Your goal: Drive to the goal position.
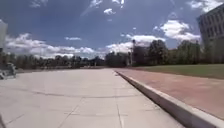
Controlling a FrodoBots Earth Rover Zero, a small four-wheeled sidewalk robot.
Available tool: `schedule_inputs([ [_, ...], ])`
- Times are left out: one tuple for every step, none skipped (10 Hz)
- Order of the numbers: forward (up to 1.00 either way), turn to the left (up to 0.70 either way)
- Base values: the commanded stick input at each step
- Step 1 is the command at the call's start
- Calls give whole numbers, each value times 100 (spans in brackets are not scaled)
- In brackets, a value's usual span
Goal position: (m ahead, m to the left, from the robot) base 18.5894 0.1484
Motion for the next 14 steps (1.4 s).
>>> schedule_inputs([
  [70,0],
  [70,0],
  [70,0],
  [70,0],
  [70,0],
  [70,0],
  [70,0],
  [70,0],
  [70,0],
  [70,0],
  [70,0],
  [70,0],
  [70,0],
  [70,0],
])
